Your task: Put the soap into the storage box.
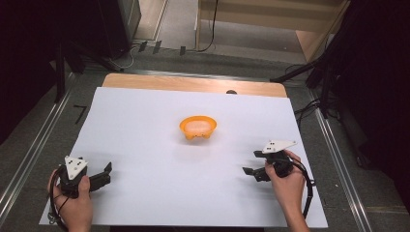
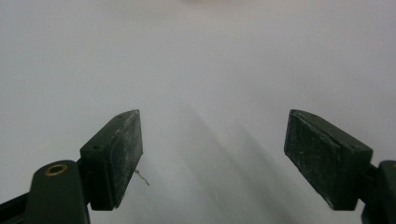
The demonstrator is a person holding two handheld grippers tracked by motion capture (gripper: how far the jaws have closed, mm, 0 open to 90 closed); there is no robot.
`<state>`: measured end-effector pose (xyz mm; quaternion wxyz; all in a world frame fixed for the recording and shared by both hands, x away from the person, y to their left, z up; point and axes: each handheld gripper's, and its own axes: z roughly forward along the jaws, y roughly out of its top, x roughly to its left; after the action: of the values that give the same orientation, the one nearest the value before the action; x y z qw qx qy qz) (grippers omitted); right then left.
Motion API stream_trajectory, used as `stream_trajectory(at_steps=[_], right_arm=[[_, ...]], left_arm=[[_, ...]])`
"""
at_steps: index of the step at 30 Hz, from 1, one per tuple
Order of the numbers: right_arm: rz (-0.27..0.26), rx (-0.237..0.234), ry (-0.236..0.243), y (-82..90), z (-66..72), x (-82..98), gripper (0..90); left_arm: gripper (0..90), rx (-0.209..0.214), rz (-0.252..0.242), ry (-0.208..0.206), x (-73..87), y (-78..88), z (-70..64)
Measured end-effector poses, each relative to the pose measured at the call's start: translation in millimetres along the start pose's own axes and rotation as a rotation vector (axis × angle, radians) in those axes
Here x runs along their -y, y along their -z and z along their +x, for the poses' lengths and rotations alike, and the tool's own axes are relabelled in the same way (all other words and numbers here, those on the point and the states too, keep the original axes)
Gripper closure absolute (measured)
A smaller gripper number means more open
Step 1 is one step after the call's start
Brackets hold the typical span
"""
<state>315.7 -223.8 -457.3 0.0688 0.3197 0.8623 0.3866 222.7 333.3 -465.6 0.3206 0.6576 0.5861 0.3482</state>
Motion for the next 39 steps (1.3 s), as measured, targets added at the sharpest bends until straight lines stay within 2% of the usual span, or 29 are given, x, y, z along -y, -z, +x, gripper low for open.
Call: stream_trajectory(at_steps=[13, 21, 29, 36, 39], right_arm=[[-0.085, 0.048, -0.069, 24.2, -6.0, 42.0, 19.6], [-0.129, 0.092, -0.117, 40.4, -8.5, 68.2, 19.3], [-0.194, 0.146, -0.172, 62.0, -11.2, 95.0, 18.8], [-0.277, 0.205, -0.220, 81.1, -13.3, 117.9, 17.3], [-0.300, 0.252, -0.230, 88.4, -13.2, 124.9, 16.6]], left_arm=[[7.8, 0.000, -0.003, -0.003, 0.1, 0.2, -0.3], [7.8, 0.001, -0.005, -0.003, 0.2, 0.3, -0.3], [7.8, 0.002, -0.005, -0.001, 0.2, 0.2, -0.2], [7.8, 0.004, -0.003, 0.000, 0.1, 0.3, 0.2], [7.8, 0.004, -0.004, 0.001, 0.1, 0.2, 0.4]])
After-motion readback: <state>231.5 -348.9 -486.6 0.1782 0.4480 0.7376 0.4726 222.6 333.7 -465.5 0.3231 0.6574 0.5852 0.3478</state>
